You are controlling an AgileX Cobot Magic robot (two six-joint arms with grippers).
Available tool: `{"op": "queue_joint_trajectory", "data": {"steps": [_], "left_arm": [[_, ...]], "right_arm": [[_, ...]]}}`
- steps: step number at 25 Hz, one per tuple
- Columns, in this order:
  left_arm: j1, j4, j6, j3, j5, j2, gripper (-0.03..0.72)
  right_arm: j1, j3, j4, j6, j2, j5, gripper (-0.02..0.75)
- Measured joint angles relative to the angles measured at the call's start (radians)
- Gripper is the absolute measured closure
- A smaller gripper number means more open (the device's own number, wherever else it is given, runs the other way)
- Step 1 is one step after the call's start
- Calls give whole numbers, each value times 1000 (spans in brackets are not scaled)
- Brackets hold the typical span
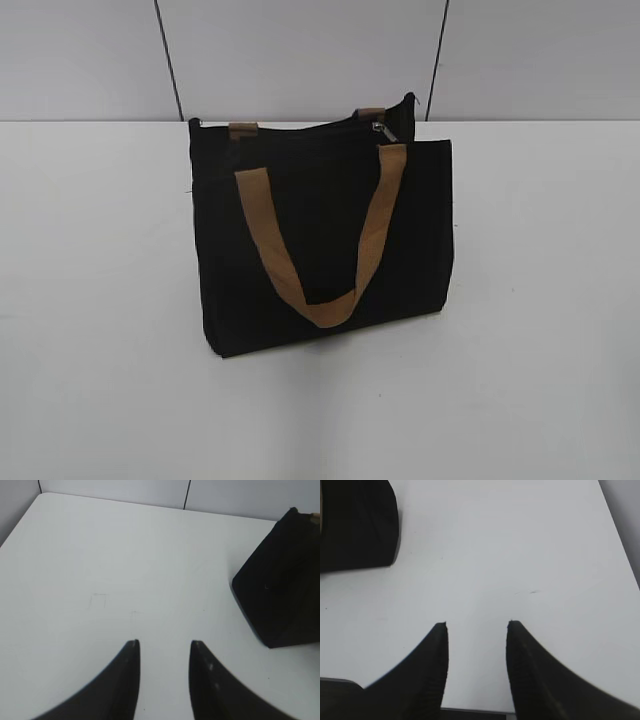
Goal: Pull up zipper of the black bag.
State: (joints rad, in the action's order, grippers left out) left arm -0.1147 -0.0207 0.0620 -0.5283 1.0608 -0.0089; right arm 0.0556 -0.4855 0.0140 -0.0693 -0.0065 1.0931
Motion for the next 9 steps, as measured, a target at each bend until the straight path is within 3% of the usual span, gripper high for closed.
{"op": "queue_joint_trajectory", "data": {"steps": [9], "left_arm": [[0, 0, 0, 0, 0, 0, 449]], "right_arm": [[0, 0, 0, 0, 0, 0, 430]]}}
